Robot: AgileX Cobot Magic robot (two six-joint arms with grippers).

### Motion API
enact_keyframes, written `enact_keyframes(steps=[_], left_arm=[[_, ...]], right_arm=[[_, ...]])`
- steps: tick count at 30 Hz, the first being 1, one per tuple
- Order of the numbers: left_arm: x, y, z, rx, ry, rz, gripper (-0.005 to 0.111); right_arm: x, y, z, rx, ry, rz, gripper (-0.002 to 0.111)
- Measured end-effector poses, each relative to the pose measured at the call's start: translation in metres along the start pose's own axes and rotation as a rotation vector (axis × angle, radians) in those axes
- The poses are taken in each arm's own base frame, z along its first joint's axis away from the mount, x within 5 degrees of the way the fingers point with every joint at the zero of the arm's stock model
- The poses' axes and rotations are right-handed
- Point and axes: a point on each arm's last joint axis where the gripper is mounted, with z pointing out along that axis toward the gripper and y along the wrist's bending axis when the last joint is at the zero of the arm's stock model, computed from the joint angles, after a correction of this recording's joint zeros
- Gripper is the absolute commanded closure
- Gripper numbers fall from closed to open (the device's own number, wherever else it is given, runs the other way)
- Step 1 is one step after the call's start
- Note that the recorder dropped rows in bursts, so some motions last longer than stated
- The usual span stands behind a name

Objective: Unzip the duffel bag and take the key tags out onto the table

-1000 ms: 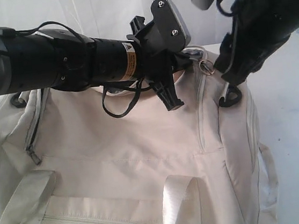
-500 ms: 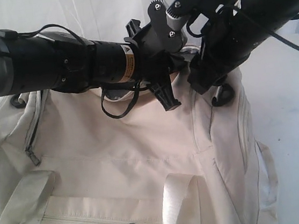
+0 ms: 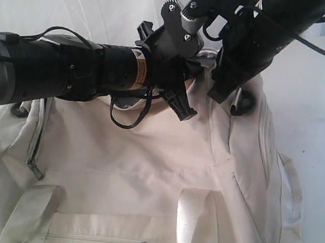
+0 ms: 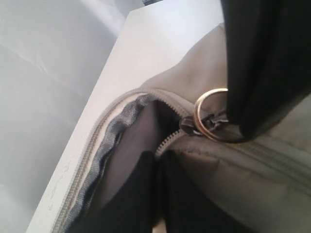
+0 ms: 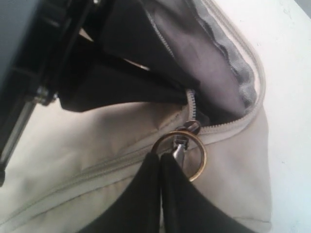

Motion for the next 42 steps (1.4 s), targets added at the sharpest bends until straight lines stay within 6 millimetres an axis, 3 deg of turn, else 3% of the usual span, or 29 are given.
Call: enact_keyframes(steps=[7, 9, 11, 16, 18, 25, 29, 42], left_arm=[[0.000, 0.000, 0.000, 0.005, -0.004, 0.002, 0.107], [0.000, 0.000, 0.000, 0.005, -0.004, 0.002, 0.107], [0.000, 0.000, 0.000, 0.005, -0.004, 0.002, 0.107], [0.000, 0.000, 0.000, 0.005, -0.004, 0.006, 0.107], [0.000, 0.000, 0.000, 0.003, -0.002, 0.006, 0.107], [0.002, 0.002, 0.000, -0.026, 0.021, 0.014, 0.107], [0.003, 0.004, 0.000, -0.045, 0.036, 0.018, 0.107], [0.005, 0.005, 0.000, -0.063, 0.054, 0.018, 0.107]], right_arm=[[-0.001, 0.001, -0.025, 0.030, -0.046, -0.008, 0.108], [-0.003, -0.001, -0.032, 0.059, -0.083, -0.015, 0.103], [-0.006, -0.002, -0.036, 0.083, -0.113, -0.020, 0.092], [-0.008, -0.005, -0.027, 0.092, -0.124, -0.008, 0.048], [-0.008, -0.005, -0.018, 0.079, -0.105, 0.018, 0.042], [-0.006, -0.005, 0.001, 0.052, -0.066, 0.142, 0.043], [-0.006, -0.005, 0.007, 0.037, -0.063, 0.170, 0.049], [-0.008, -0.006, 0.018, 0.033, -0.076, 0.161, 0.056]])
